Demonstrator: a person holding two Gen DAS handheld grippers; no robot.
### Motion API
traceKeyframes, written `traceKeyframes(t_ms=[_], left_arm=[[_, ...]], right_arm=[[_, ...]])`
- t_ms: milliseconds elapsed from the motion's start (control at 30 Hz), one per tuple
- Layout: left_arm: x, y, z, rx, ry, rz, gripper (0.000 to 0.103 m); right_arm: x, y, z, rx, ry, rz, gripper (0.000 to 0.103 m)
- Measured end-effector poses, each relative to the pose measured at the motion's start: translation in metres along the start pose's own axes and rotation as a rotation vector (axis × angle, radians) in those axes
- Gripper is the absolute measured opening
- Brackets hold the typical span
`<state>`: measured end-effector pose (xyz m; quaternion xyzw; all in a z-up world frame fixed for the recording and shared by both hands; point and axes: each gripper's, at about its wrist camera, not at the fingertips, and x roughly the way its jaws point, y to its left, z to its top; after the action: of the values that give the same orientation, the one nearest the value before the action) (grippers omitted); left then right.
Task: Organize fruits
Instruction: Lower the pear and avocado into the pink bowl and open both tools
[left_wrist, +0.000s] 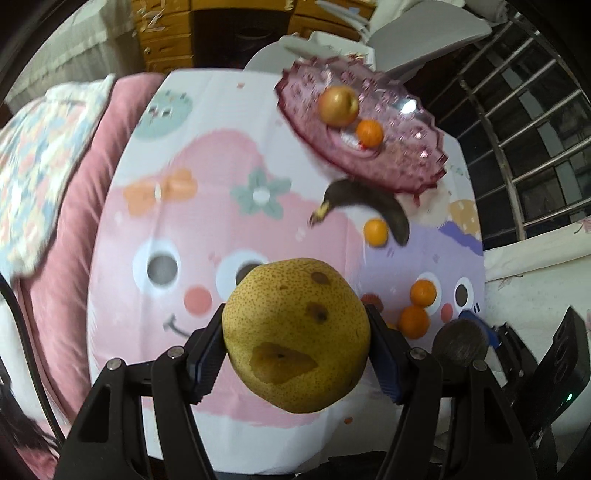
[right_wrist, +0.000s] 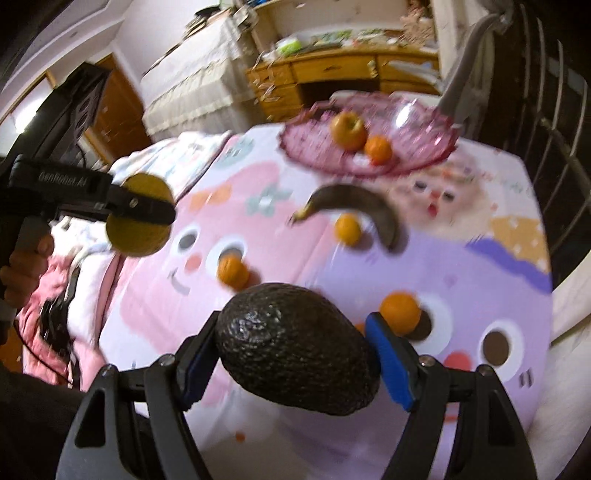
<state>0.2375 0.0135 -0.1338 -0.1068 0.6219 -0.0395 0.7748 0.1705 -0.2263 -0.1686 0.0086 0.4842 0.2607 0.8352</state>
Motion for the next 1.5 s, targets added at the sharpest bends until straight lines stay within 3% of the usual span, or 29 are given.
traceKeyframes(t_ms=[400,633,1067,1300,1433,1500], left_arm=[[-0.011,-0.005,0.070,0.102,-0.039,-0.022,0.067],[0.010,-0.013,0.103,0.116,-0.057,-0.050,0.068],[0.074,-0.035,0.161,0.151,-0.074,-0.138,0.068],[0.104,-0.041,0.172,0.166,-0.036,-0.096,0.068],[0.114,-0.039,0.174,0.148,-0.010,-0.074,0.068],[0.111,-0.036,0.175,0.138,-0.019,-0.089,0.074]], right_arm=[[-0.001,-0.025,0.083,0.092,-0.135,-0.152,0.077],[0.022,-0.037,0.124,0.113,-0.168,-0.155,0.077],[0.093,-0.066,0.148,0.120,-0.100,-0.171,0.077],[0.113,-0.070,0.151,0.092,-0.055,-0.207,0.077],[0.106,-0.065,0.154,0.085,-0.117,-0.189,0.076],[0.101,-0.064,0.158,0.093,-0.135,-0.214,0.077]])
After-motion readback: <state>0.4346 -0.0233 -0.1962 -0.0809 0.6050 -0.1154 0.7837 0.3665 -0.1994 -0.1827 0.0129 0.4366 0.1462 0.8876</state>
